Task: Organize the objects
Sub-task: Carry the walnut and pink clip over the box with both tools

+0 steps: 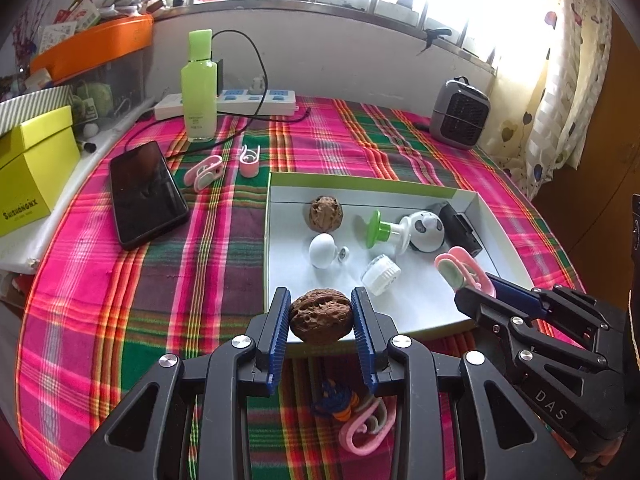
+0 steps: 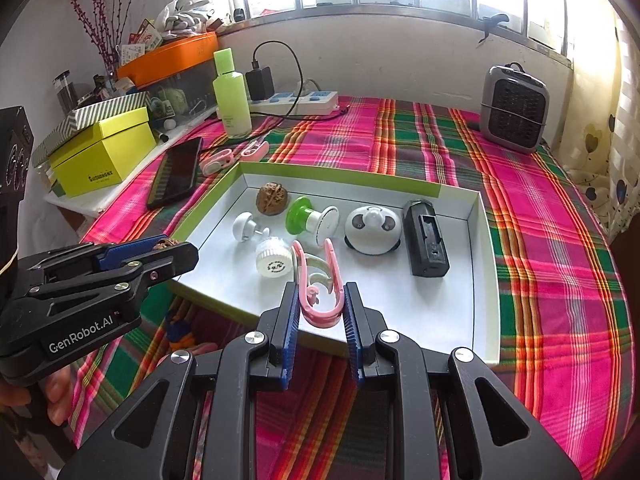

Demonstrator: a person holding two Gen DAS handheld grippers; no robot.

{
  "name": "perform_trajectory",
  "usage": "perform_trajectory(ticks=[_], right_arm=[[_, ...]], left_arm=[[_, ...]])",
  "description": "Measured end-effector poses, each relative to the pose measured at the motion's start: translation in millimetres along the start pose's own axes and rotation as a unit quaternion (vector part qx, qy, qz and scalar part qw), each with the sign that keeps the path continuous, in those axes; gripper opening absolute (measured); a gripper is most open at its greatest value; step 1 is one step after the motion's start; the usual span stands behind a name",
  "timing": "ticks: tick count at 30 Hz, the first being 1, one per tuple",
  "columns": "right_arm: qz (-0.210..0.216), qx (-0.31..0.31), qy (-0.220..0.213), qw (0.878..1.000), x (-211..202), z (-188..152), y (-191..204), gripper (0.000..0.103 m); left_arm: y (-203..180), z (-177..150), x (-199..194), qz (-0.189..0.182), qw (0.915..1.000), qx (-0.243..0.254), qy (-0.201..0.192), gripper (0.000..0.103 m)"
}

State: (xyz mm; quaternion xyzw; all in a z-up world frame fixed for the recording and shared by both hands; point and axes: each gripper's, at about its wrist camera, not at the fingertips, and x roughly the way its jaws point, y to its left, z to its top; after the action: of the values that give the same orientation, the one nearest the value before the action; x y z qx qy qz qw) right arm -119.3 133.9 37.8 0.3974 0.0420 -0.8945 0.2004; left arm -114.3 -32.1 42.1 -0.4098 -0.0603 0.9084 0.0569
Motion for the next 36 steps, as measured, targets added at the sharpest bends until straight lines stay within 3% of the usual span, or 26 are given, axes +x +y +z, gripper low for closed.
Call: perform_trajectory(ticks=[36], right_arm=[[0.018,-0.014,0.062,0.998,44,15,-9,0.023]], left_arm=[[-12,20,50,0.005,0.9990,0.027,0.036,0.029]])
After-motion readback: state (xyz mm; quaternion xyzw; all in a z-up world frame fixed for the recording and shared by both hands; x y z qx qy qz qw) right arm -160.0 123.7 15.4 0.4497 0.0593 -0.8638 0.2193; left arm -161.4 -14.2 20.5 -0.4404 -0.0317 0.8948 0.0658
